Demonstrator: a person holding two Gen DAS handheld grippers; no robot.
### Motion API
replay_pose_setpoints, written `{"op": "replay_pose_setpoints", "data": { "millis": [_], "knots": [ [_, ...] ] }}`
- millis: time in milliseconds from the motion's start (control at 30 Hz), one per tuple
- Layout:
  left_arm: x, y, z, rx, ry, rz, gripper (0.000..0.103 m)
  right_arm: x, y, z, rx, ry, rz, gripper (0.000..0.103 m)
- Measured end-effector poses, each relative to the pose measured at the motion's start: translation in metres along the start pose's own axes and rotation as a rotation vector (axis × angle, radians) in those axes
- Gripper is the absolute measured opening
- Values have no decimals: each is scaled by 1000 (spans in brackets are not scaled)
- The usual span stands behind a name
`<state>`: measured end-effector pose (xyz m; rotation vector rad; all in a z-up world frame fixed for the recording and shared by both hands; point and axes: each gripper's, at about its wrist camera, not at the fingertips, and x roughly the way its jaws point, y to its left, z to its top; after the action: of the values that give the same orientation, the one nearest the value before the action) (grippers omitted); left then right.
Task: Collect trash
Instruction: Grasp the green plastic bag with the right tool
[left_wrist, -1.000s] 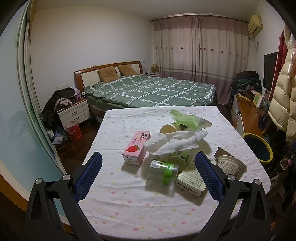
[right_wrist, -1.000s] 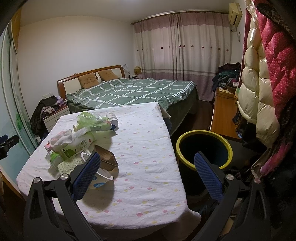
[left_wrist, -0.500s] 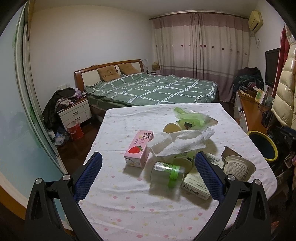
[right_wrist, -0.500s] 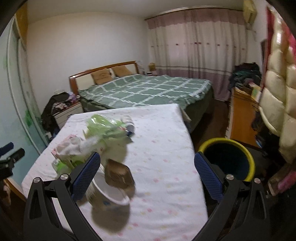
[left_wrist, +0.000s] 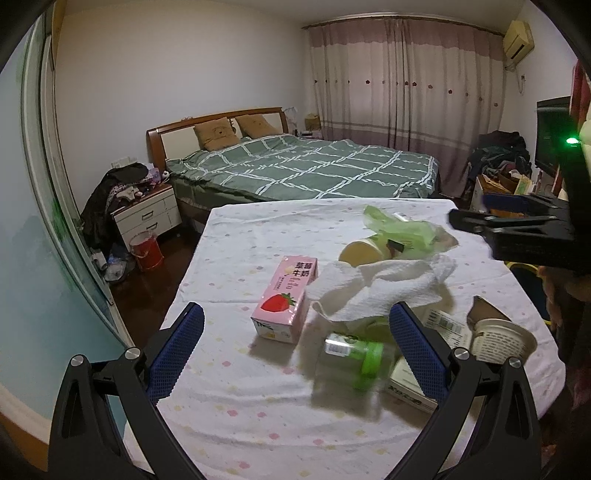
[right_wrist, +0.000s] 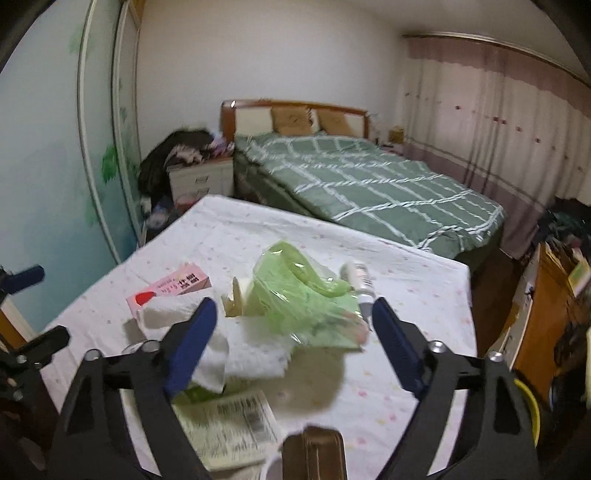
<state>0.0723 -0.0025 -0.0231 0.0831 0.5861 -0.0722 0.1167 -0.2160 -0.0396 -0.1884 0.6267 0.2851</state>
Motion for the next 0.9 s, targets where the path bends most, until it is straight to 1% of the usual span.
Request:
{"op": "replay_pose_setpoints", "data": {
  "millis": [67,133,200,267,300,367,400,433,467,533,700,833,900],
  "knots": [
    [6,3,2,0,2,3,99,19,4,5,-30,40,-7,72],
    [11,4,3,3,6,2,99,35,3,5,-48,78,-1,69],
    [16,5,5,8,9,-2,99,48,3,6,-62,108,4,63],
    [22,3,5,15,14,-7,99,59,4,8,-72,134,9,49],
    [24,3,6,16,16,-10,99,64,2,6,-73,147,13,46],
    [30,3,7,16,23,-20,99,70,-1,4,-72,161,22,25],
    [32,2,7,16,25,-24,99,72,-3,5,-67,167,37,20],
    [35,1,7,19,28,-29,99,73,-4,5,-63,166,47,12],
    [36,0,7,20,28,-31,99,72,-5,6,-60,158,55,8],
    [39,-2,7,26,30,-38,99,66,-8,6,-52,138,73,5],
    [41,-9,9,40,30,-54,99,38,-18,16,-9,62,114,4],
    [38,-19,11,67,20,-89,99,6,-32,21,28,-14,111,4],
    [35,-26,11,85,13,-115,99,-11,-45,22,58,-50,89,4]
  ]
}}
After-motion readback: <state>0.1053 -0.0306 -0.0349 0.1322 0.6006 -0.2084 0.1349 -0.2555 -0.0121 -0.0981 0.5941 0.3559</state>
